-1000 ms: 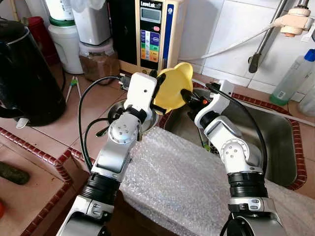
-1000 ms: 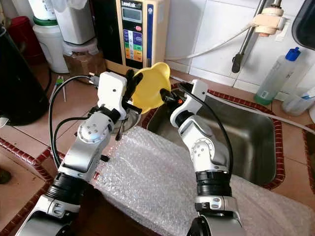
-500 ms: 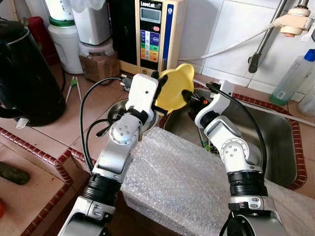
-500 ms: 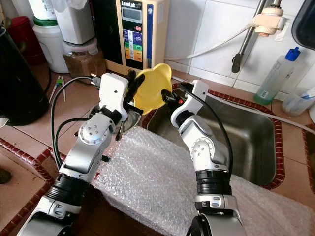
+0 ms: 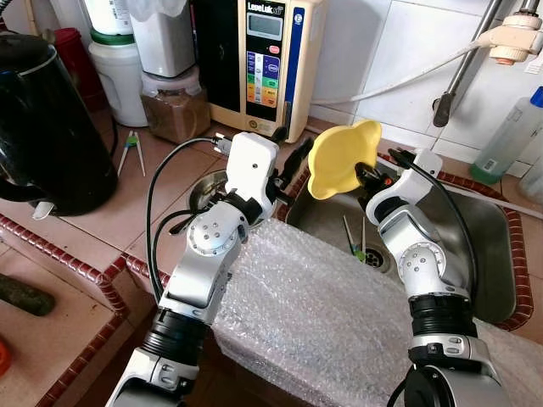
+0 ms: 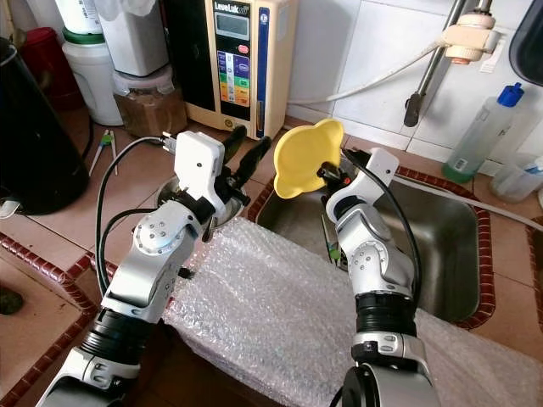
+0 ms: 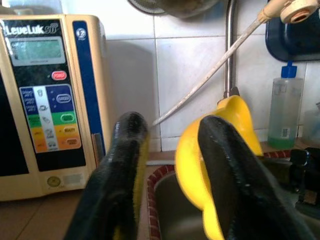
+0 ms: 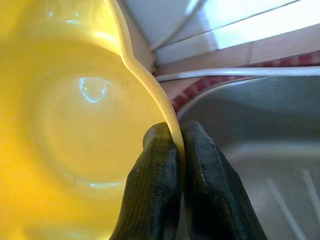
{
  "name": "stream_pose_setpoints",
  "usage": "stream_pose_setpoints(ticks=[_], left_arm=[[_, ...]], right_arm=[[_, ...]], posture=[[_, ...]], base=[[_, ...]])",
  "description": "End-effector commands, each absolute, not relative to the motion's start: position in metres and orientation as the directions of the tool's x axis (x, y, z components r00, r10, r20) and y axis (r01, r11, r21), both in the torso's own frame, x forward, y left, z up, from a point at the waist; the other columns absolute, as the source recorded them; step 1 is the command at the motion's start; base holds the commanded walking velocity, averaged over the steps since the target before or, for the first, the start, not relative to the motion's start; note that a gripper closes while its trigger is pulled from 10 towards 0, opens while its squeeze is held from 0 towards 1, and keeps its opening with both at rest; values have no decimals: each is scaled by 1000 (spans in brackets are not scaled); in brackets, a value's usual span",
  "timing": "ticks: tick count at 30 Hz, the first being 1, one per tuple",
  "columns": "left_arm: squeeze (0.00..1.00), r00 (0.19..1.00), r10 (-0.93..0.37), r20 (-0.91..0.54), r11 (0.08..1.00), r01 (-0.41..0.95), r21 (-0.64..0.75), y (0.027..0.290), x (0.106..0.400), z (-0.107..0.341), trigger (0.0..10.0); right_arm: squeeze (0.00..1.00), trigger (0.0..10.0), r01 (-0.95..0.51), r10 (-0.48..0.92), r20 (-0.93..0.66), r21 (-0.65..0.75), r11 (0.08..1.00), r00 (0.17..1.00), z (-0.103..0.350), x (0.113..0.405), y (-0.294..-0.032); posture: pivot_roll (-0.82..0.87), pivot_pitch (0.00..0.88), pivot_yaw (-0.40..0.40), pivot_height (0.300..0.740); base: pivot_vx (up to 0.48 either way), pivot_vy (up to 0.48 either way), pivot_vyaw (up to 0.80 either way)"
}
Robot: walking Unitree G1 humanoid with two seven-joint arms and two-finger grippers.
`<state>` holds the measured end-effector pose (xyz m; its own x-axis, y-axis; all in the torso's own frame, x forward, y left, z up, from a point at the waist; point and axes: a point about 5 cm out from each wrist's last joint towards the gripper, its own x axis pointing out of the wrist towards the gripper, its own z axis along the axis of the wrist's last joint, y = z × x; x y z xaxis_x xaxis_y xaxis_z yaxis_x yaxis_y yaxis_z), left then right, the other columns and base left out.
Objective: Kitchen organization
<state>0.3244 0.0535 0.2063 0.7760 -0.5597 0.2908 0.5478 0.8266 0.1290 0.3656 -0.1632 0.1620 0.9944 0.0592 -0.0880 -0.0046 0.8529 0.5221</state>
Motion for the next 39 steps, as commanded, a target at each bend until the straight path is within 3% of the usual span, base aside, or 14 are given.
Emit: stream_pose_setpoints(ticks=[1,7,14,20,29,30,31,32,39], left_arm=[[1000,760,-584,286,810,572,131,52,321,208,10000],[1000,758,-633,155,774,622,118,59,315,187,10000],[1000,720,-692,60,718,676,166,62,301,170,10000],[1000,662,-748,-40,647,742,177,62,291,154,10000],[1000,607,-785,-121,585,792,176,60,282,144,10000],[1000,605,-787,-125,582,794,176,61,282,144,10000],[1000,604,-787,-126,581,794,177,61,282,144,10000],[1000,603,-788,-130,579,795,179,61,282,144,10000],[1000,595,-791,-141,570,801,185,60,280,142,10000]], right_arm=[[0,0,34,4,-74,505,862,997,168,369,-174],[0,0,220,-185,-125,408,886,975,158,367,-207],[0,0,371,-312,-230,289,883,922,136,358,-232],[0,0,455,-374,-342,196,869,862,109,347,-242],[0,0,444,-351,-417,147,884,838,87,339,-236],[651,0,413,-315,-413,173,894,855,86,339,-231],[651,0,404,-308,-412,169,899,858,86,339,-230],[1000,10000,401,-309,-421,147,904,853,84,338,-229],[1000,10000,406,-312,-464,115,907,829,74,334,-228]], posture=[[28,0,-21,740],[29,0,-17,740],[25,0,-10,740],[23,0,-12,740],[26,0,-11,740],[26,0,-11,740],[26,0,-11,740],[24,0,-11,740],[22,0,-12,740]], base=[[0,0,0],[0,0,0],[0,0,0],[0,0,0],[0,0,0],[0,0,0],[0,0,0],[0,0,0],[0,0,0]])
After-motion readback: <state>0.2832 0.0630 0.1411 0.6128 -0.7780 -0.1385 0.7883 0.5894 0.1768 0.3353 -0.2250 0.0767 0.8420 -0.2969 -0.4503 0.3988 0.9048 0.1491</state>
